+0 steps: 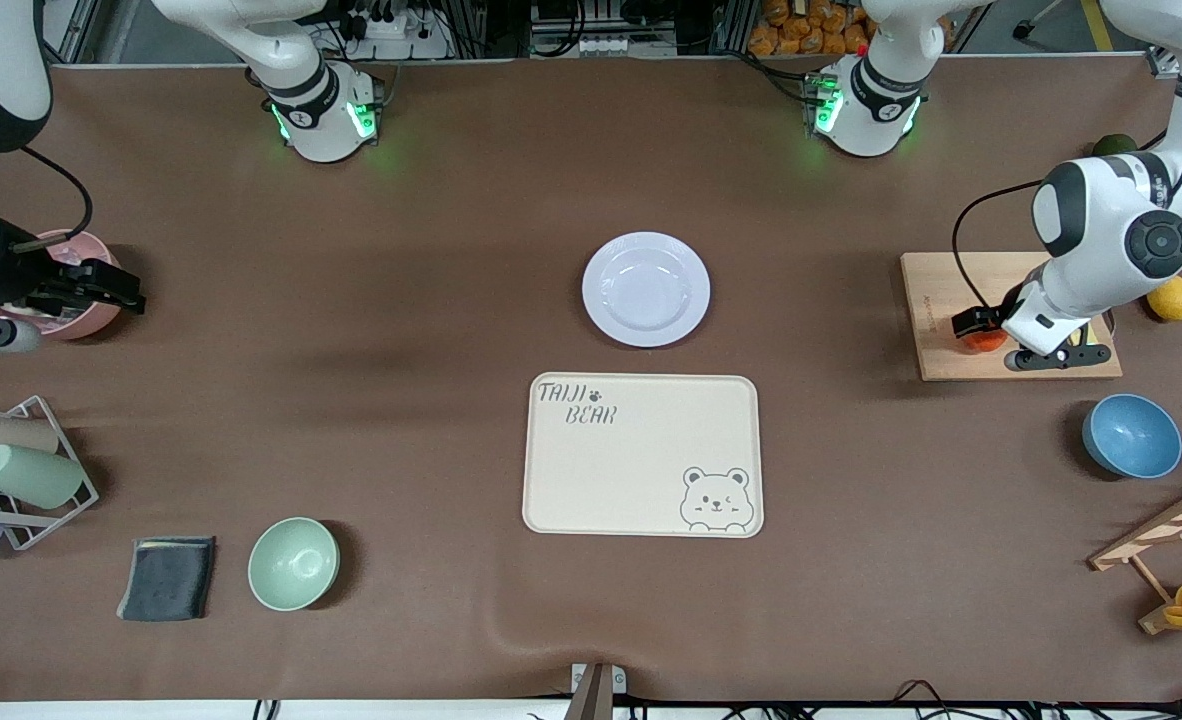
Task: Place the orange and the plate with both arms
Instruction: 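Close the left gripper on the orange and lift it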
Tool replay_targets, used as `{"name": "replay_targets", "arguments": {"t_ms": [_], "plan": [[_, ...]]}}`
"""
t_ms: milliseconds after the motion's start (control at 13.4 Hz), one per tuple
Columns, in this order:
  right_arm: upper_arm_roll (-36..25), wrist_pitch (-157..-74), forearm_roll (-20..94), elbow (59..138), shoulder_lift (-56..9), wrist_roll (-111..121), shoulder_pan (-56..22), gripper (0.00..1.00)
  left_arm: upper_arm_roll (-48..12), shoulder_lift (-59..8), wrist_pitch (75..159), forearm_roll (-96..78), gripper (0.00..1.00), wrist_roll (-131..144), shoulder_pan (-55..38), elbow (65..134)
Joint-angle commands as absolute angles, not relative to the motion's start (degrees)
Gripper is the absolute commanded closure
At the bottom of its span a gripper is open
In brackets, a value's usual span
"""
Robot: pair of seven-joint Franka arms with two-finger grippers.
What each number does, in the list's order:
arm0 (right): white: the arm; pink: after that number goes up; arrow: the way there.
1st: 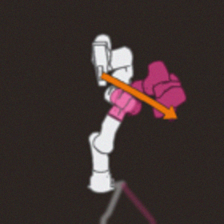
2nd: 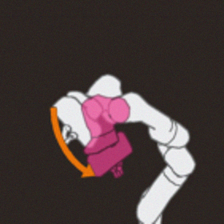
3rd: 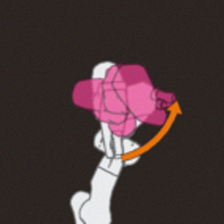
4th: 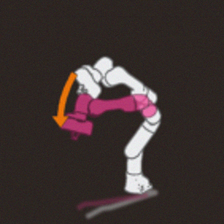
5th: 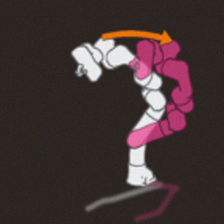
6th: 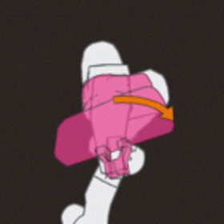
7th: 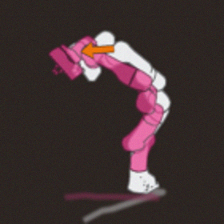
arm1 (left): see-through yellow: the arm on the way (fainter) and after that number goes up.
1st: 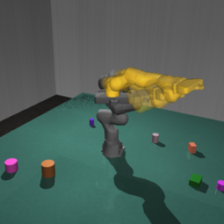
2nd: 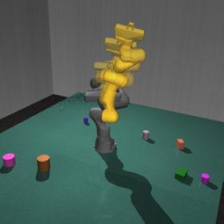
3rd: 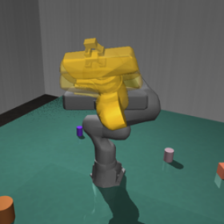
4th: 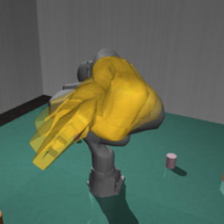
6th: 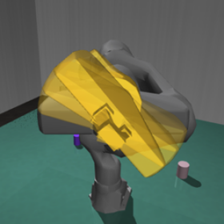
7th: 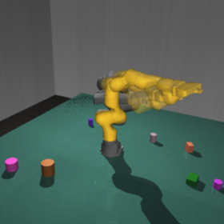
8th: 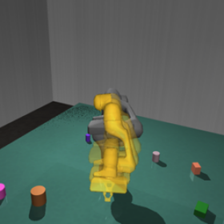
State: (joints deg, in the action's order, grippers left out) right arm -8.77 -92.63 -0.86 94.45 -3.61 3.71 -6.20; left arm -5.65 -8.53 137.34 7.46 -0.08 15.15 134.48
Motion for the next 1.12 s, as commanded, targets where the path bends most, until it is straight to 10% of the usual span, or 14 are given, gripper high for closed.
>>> {"name": "replay_targets", "arguments": {"t_ms": [0,1042], "plan": [[-9.3,-92.0,-0.1,94.6,-3.5,3.2,-6.9,0.00,-5.9,-9.1,139.3,8.7,0.00,-0.6,15.7,135.0],[-9.3,-91.9,-0.1,94.5,-3.8,3.2,-6.9,0.00,-5.9,-12.8,141.8,11.8,0.00,-0.8,17.6,135.7]]}}
